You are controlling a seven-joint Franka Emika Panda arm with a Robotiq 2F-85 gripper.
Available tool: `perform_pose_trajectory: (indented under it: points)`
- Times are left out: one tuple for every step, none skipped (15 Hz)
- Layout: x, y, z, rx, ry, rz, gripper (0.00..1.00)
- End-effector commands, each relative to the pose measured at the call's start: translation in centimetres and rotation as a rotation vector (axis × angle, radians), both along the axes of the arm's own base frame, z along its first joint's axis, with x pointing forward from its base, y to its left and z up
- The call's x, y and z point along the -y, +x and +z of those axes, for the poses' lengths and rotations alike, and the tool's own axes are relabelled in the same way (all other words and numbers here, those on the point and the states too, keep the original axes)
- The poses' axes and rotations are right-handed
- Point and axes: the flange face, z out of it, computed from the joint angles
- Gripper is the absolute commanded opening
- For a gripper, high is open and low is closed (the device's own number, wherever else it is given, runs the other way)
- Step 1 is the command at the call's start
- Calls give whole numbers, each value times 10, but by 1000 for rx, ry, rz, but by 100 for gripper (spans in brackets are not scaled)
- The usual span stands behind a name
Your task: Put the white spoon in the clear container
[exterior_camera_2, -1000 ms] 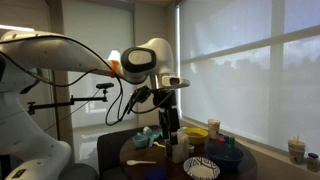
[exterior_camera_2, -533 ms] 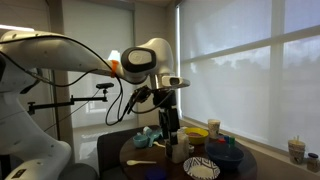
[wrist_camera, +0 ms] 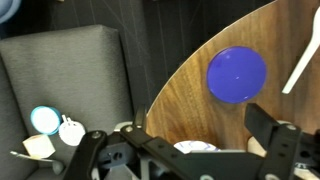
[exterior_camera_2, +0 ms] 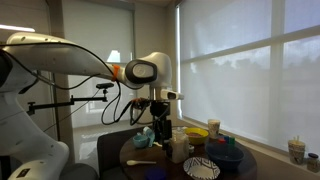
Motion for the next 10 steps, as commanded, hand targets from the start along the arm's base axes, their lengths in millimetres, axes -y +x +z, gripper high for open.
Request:
perform_pose_trajectory:
  points:
    - [-44,3,-31,-74,112,46,100]
    - [-56,2,-39,-94,137,64,100]
    - [-67,1,-48,-107,153,87,100]
    - [-75,0,-56,-121,155,108,100]
    - [-83,-2,-66,-140,151,120,100]
    - [-89,-3,-71,-154,139,125,100]
    - [-78,1,-61,-130,123,112,100]
    - [-83,-1,-67,-144,121,123,100]
    - [-86,-2,-71,-153,120,128,100]
    - [-86,-3,-72,-155,119,129,100]
